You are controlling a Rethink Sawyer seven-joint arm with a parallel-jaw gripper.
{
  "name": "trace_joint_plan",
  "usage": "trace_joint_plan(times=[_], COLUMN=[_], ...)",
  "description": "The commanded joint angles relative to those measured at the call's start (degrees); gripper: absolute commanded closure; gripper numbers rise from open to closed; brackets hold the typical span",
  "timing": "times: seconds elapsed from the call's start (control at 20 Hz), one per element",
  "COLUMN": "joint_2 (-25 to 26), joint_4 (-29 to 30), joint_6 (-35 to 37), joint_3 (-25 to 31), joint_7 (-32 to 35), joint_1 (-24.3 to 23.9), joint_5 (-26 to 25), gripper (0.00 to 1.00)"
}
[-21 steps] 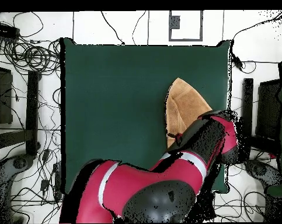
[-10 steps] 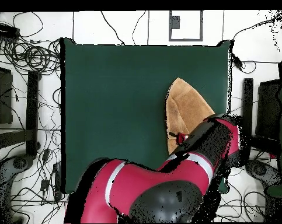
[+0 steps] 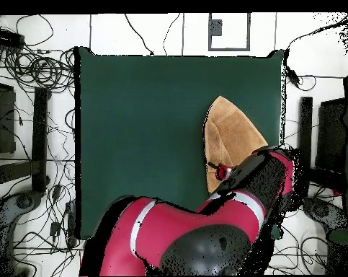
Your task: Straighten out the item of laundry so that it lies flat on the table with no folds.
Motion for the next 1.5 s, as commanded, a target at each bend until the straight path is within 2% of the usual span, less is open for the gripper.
trace_joint_plan(times=[0.05,0.35,0.65,1.05,1.3,1.45,1.5], joint_2=[2.6,2.6,3.3,3.7,3.1,2.7,2.2], joint_4=[3.8,3.6,2.9,3.5,5.6,6.4,7.2], joint_6=[7.1,7.5,4.8,1.4,1.0,1.3,2.3], joint_3=[9.0,9.1,9.4,9.5,10.1,10.7,11.3], joint_7=[-4.8,-3.8,-0.4,7.5,13.5,13.2,10.5], joint_1=[0.6,0.9,1.6,3.3,3.5,3.0,2.3], joint_5=[5.7,6.3,4.2,1.9,3.1,4.4,6.3], gripper=[0.0,0.0,0.0,0.0,0.0,0.0,0.0])
